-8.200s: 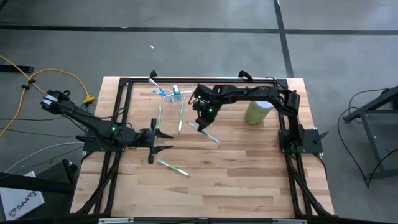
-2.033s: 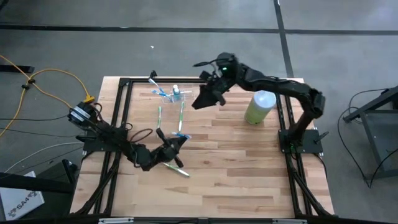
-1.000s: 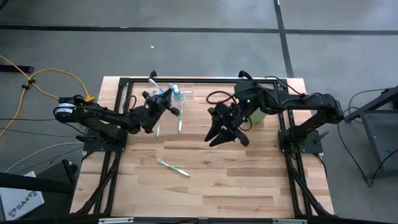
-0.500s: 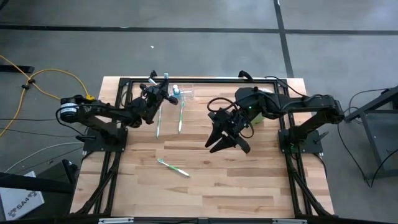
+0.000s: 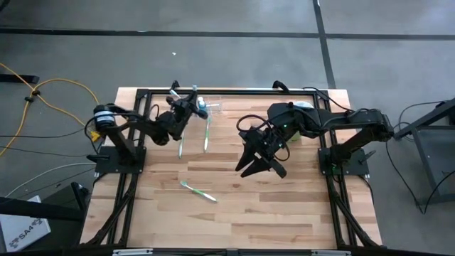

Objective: Pick & Place toothbrushing station
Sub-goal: Put the blue toothbrush into the left section of the transparent organizer

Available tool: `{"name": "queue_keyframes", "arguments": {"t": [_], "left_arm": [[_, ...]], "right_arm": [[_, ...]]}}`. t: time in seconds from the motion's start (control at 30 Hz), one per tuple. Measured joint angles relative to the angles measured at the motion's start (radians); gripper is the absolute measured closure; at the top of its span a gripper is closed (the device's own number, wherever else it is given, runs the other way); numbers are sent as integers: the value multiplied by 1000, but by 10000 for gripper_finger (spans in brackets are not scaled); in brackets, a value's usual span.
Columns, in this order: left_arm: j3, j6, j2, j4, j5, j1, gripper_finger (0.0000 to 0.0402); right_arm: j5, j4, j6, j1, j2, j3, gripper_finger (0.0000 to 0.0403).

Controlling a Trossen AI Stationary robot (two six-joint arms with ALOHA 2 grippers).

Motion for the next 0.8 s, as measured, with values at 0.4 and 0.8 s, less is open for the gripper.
{"name": "queue_keyframes", "arguments": {"t": [0.4, 0.8], "left_arm": [[1, 14, 26, 4, -10, 10, 399], [1, -119, 59, -32, -7, 47, 398]], "right_arm": [[2, 0, -11, 0, 0, 0, 286], [2, 0, -1, 0, 0, 0, 286]]}}
